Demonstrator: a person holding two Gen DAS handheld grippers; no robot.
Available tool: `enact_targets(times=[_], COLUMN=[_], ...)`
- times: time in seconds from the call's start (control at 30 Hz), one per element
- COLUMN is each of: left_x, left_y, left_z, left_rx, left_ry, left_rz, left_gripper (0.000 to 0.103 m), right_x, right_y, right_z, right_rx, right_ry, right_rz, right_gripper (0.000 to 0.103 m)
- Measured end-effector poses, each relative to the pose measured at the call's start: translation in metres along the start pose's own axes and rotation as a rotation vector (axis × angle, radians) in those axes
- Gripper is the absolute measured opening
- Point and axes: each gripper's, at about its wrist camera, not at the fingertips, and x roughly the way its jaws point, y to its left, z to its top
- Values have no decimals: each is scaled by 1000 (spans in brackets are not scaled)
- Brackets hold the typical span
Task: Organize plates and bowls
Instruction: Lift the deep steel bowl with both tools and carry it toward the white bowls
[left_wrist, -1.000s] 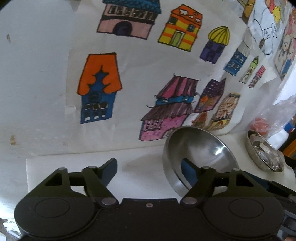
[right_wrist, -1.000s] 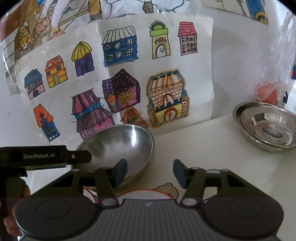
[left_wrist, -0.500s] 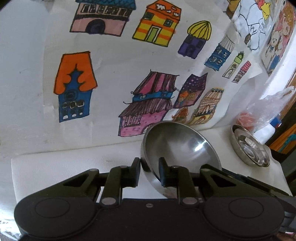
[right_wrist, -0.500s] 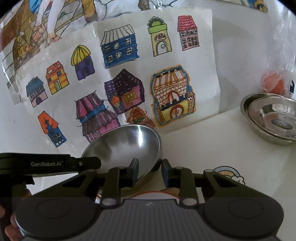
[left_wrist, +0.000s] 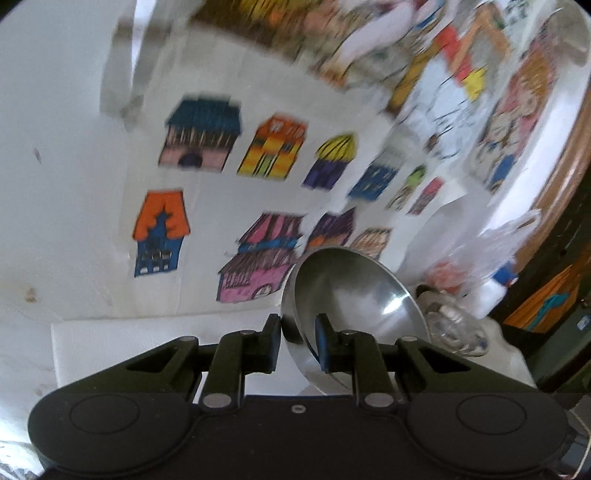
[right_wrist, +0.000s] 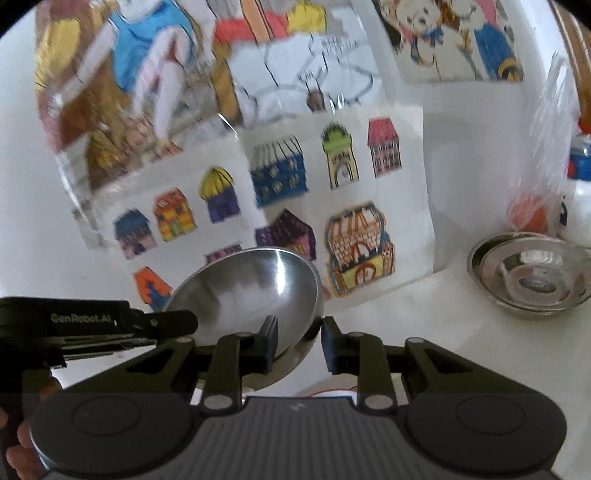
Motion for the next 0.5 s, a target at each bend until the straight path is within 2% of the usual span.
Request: enact_targets(times=[0.27, 0.5], left_x=[-67, -108], left_y=[-29, -44], left_z=[-19, -57], left_rx=[42, 51], left_ry=[-28, -10], left_rz=[-27, -61], left_gripper=[22, 22], right_x=[-70, -125], right_y=[20, 30], right_z=[-5, -33], right_rx=[-31, -48], right_ry=[-52, -38], right_rz=[11, 0], right_gripper=[29, 29])
